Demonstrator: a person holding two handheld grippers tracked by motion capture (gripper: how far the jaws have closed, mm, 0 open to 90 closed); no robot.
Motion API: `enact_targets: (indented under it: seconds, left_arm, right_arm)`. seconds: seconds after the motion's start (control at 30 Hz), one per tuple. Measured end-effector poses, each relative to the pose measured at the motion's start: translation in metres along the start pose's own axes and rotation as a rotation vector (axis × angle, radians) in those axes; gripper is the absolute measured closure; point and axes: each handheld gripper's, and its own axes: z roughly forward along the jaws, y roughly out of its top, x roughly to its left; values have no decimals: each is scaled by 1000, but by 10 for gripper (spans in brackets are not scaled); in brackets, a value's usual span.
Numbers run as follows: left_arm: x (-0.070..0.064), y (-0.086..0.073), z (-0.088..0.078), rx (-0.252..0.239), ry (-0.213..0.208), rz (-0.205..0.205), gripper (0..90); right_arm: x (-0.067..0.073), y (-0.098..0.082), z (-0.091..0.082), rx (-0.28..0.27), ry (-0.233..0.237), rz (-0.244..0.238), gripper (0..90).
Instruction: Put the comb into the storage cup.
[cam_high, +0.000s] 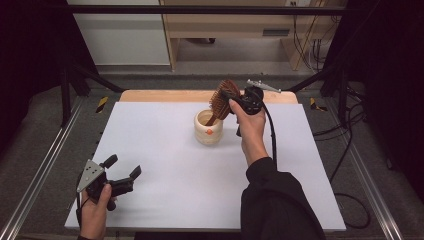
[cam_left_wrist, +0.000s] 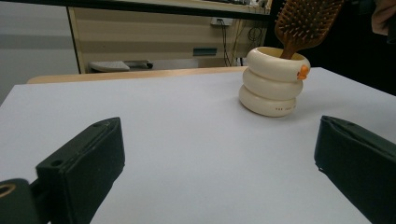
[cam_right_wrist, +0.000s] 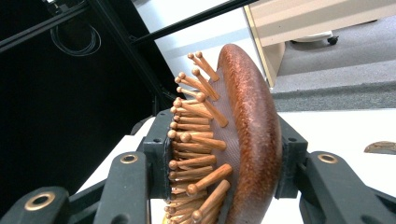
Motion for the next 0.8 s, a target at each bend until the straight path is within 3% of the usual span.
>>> enact_targets:
  seconds: [0.8]
  left_arm:
    - [0, 0, 0, 2, -1, 2, 18]
  right_arm:
    - [1, -2, 2, 8, 13, 2, 518]
